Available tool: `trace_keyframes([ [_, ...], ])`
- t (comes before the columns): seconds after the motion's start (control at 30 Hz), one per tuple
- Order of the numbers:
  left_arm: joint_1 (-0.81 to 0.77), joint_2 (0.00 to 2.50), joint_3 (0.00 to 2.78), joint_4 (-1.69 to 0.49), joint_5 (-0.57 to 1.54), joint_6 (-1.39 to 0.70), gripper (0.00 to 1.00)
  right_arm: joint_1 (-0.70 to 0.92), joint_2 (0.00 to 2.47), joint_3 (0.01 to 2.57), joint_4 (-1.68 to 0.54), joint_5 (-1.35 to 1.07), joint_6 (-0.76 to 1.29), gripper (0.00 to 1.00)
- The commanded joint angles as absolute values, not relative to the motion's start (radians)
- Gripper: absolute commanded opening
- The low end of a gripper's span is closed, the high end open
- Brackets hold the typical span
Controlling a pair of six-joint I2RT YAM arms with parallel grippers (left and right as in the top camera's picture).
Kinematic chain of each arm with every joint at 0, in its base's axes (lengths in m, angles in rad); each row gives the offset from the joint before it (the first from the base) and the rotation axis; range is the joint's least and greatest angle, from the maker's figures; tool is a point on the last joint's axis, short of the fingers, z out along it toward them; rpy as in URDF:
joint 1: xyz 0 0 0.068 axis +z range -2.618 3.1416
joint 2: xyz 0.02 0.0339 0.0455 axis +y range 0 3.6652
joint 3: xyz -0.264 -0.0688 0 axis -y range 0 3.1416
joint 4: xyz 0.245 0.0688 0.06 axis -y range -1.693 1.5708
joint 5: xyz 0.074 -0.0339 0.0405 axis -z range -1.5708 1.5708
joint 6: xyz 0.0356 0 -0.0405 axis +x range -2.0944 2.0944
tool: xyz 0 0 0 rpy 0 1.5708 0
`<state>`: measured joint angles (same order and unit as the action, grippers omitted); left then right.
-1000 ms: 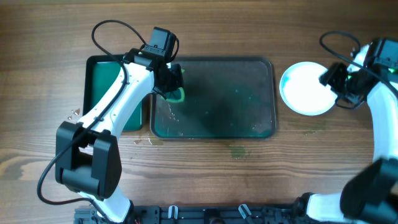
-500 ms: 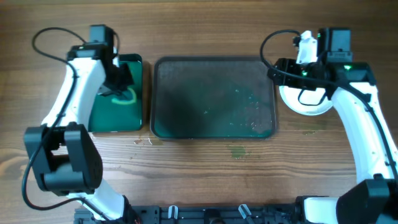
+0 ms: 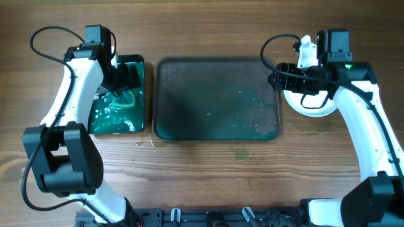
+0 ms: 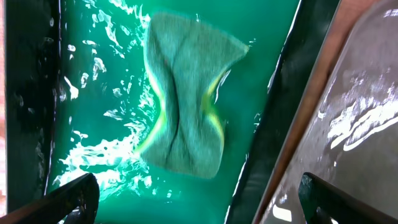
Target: Clean dirty plates on tray and stack at the side
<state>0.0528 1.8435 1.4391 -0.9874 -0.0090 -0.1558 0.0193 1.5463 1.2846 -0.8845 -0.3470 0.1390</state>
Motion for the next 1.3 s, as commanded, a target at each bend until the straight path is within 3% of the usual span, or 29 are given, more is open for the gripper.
trace_keyframes([
  [0.0,0.044,1.767,1.509,-1.014,0.084,-0.172,1.0,0.023,1.481,1.29,-0.908,-0.335,0.104,0.9],
  [0.03,0.037,1.735,1.515,-1.014,0.113,-0.172,1.0,0.023,1.452,1.29,-0.92,-0.335,0.103,0.99],
  [0.6,0.002,1.633,1.515,-1.019,0.145,-0.172,1.0,0.022,0.934,1.29,-1.186,-0.261,0.088,1.0],
  [0.97,0.002,1.633,1.515,-1.018,0.145,-0.172,1.0,0.022,0.923,1.29,-1.19,-0.237,0.105,1.0],
  [1.1,0.002,1.633,1.515,-1.019,0.145,-0.172,1.0,0.022,0.937,1.283,-1.127,-0.204,0.1,1.0],
  [1.27,0.002,1.633,1.515,-1.019,0.145,-0.172,1.0,0.022,0.873,1.18,-0.885,-0.205,0.052,1.0],
])
